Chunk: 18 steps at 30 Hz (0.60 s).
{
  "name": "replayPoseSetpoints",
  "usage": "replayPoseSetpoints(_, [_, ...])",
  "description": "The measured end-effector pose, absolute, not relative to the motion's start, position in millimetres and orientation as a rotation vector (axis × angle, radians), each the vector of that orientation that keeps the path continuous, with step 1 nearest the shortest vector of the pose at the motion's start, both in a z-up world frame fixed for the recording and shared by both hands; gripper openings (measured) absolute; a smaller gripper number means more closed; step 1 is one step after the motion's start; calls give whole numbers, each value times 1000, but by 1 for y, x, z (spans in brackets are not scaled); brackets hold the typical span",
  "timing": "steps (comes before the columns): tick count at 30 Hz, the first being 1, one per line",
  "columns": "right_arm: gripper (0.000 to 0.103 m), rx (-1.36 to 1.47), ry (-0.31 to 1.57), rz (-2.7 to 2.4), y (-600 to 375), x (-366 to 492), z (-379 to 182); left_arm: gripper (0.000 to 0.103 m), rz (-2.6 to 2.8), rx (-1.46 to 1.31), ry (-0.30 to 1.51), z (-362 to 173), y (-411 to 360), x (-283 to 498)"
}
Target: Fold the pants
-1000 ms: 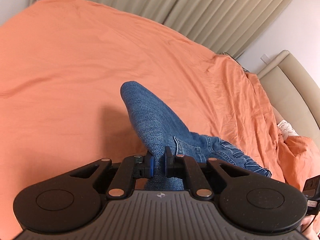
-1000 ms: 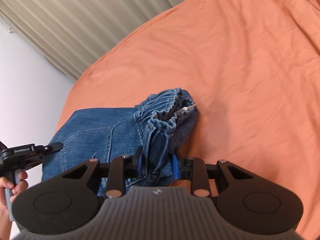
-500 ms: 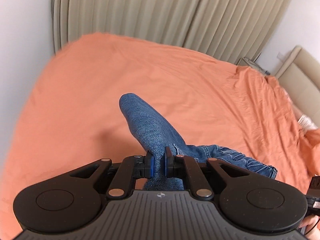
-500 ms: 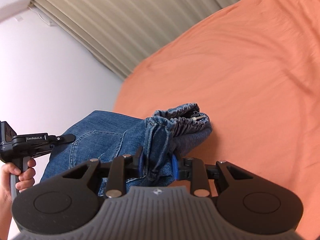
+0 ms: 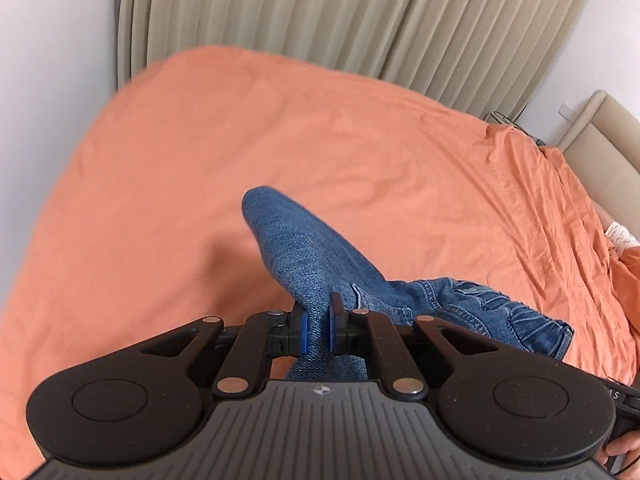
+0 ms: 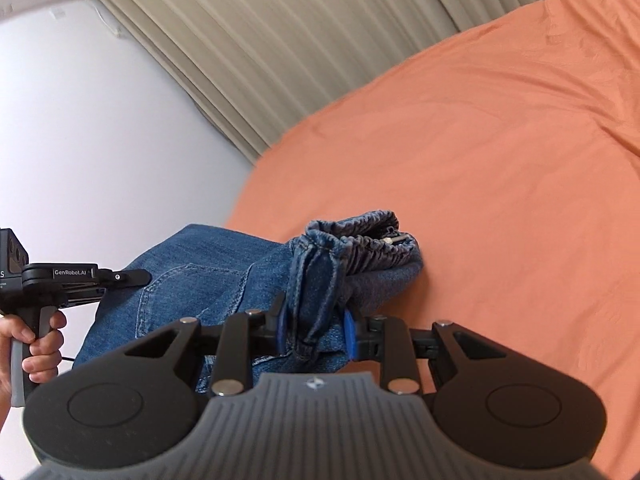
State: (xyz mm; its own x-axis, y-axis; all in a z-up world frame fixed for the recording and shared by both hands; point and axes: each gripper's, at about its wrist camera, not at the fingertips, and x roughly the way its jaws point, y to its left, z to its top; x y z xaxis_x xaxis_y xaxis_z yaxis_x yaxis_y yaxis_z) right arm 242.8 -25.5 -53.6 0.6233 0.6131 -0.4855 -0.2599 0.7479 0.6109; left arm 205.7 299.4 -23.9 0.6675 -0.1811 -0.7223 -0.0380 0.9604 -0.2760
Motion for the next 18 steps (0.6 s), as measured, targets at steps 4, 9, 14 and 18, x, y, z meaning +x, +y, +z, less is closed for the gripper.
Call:
replayPoseSetpoints(4, [23, 518, 796, 501, -30, 234, -83, 9, -54, -316, 858, -63, 316, 201])
replayPoseSetpoints(9, [23, 510, 860, 474, -12, 227, -113, 9, -47, -363, 875, -100, 344, 192])
replayPoseSetpoints(14, [25, 481, 924, 425, 1, 243, -146, 12, -35, -342, 911, -131, 345, 192])
replayPoseSetpoints(18, [26, 440, 928, 408, 19, 265, -143, 17, -14, -340, 920, -135, 345, 194])
